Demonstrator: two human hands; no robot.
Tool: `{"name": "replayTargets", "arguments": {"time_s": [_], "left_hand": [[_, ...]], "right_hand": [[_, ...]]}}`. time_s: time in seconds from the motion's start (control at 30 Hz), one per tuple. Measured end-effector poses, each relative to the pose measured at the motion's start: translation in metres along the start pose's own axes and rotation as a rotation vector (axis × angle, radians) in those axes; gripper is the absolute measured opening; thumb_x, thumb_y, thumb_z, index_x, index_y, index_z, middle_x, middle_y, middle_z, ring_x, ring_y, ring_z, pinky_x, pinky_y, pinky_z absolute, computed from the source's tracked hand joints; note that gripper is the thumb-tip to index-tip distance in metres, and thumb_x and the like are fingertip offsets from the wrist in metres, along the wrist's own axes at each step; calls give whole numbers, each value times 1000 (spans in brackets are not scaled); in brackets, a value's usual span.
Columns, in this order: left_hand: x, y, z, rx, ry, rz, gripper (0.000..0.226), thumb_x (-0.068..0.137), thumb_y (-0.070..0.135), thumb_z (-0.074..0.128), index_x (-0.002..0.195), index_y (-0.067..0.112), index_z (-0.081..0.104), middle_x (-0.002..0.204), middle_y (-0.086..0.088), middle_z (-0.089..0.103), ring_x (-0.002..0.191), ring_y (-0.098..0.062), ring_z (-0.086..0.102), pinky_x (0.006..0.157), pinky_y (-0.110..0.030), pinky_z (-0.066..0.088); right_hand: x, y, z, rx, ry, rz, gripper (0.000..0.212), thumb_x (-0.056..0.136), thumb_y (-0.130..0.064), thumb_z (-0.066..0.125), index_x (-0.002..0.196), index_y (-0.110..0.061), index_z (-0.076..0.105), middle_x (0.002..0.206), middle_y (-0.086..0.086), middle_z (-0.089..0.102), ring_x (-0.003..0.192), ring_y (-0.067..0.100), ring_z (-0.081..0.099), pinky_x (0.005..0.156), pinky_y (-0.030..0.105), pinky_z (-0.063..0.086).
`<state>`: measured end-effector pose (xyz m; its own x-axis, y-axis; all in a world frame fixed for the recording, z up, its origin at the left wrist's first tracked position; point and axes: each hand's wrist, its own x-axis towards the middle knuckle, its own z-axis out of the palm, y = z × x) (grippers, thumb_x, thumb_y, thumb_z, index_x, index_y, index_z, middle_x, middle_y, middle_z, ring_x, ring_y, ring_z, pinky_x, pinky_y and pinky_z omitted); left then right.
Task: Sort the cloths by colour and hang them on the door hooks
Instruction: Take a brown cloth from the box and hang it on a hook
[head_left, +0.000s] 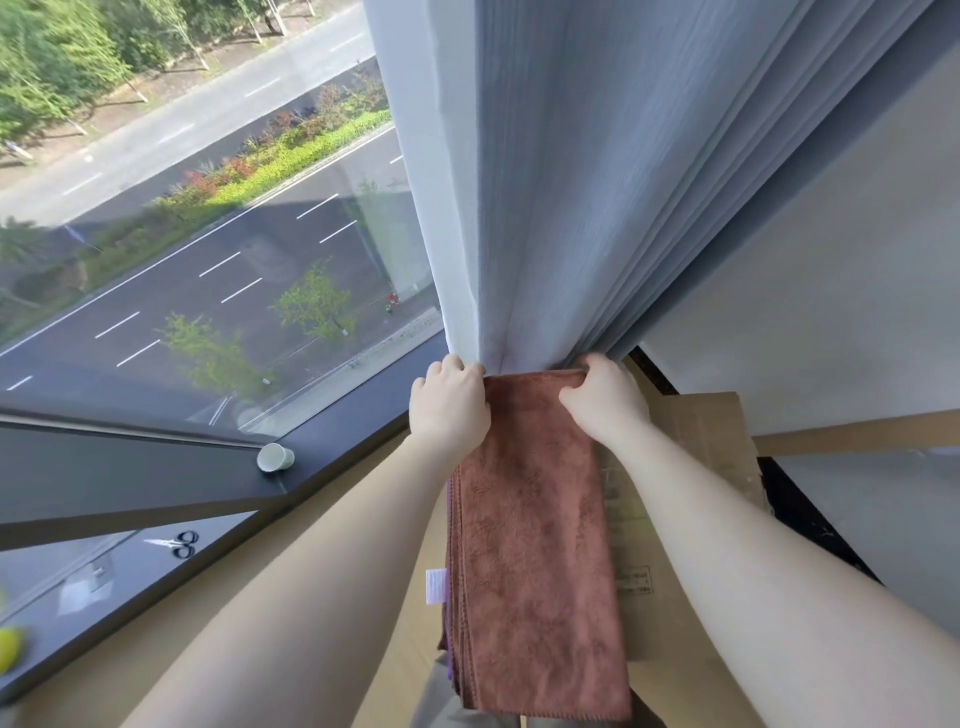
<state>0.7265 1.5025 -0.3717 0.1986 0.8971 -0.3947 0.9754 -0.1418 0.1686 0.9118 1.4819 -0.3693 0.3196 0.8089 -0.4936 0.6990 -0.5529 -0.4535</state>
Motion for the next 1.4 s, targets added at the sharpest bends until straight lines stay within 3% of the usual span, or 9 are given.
{"name": "replayTargets", "arguments": {"time_s": [0.17, 0.47, 0.63, 0.73, 0.87, 0.93, 1.07, 1.27, 1.4], "left_hand": [[-2, -5, -2, -48, -29, 6, 26, 99, 21, 51, 119, 17, 67, 112, -8, 54, 111, -31, 53, 76, -37, 40], [-13, -1, -13, -140, -135, 15, 23, 90, 39, 63, 107, 26, 71, 95, 2, 65, 93, -28, 63, 68, -30, 41], [-26, -4, -23, -126, -230, 97, 20, 86, 40, 66, 83, 20, 61, 70, 4, 52, 79, -26, 57, 62, -30, 39], [-35, -2, -37, -134, -251, 129, 19, 83, 36, 67, 88, 18, 66, 66, 2, 51, 72, -24, 55, 61, -30, 43], [-50, 8, -61, -227, -297, 153, 16, 79, 27, 68, 94, 21, 71, 68, 2, 56, 70, -21, 55, 59, -27, 43], [-62, 13, -74, -317, -337, 154, 12, 80, 22, 68, 91, 19, 71, 68, 2, 58, 66, -19, 55, 56, -26, 41], [-86, 25, -91, -518, -356, 140, 10, 81, 17, 70, 90, 22, 70, 83, -5, 71, 75, -23, 66, 67, -28, 48], [-107, 47, -105, -808, -303, 125, 14, 83, 23, 78, 95, 17, 73, 92, -4, 78, 88, -22, 75, 87, -43, 60], [-122, 68, -112, -890, -314, 154, 15, 87, 30, 77, 99, 22, 77, 93, 2, 80, 88, -20, 77, 92, -45, 60]], "right_hand": [[-11, -4, -7, 12, -72, -2, 19, 83, -15, 59, 92, -19, 75, 91, 1, 73, 92, 26, 66, 77, 37, 59], [-31, 8, -16, 79, -92, 25, 33, 85, -24, 59, 117, -23, 65, 112, 0, 69, 101, 23, 62, 81, 34, 52], [-48, 11, -22, 129, -85, 40, 21, 84, -24, 61, 105, -25, 63, 100, -3, 69, 93, 22, 65, 76, 34, 53], [-62, 13, -29, 181, -76, 25, 14, 84, -20, 61, 97, -26, 62, 91, -6, 68, 87, 20, 65, 66, 30, 47], [-82, 18, -41, 307, -38, 22, 11, 85, -15, 61, 90, -24, 64, 89, -2, 70, 87, 21, 66, 76, 35, 52], [-94, 23, -47, 396, -22, 42, 13, 87, -12, 62, 94, -20, 68, 90, 0, 71, 82, 17, 65, 70, 29, 50], [-122, 38, -61, 623, 10, 108, 15, 91, -17, 70, 105, -17, 73, 96, -4, 74, 88, 12, 67, 69, 21, 48], [-148, 61, -80, 901, 47, 211, 35, 73, -46, 77, 99, -22, 79, 102, -5, 79, 108, 21, 70, 107, 43, 49], [-164, 75, -97, 1048, 86, 167, 22, 89, -28, 72, 106, -15, 75, 106, 5, 79, 107, 26, 73, 103, 47, 54]]}}
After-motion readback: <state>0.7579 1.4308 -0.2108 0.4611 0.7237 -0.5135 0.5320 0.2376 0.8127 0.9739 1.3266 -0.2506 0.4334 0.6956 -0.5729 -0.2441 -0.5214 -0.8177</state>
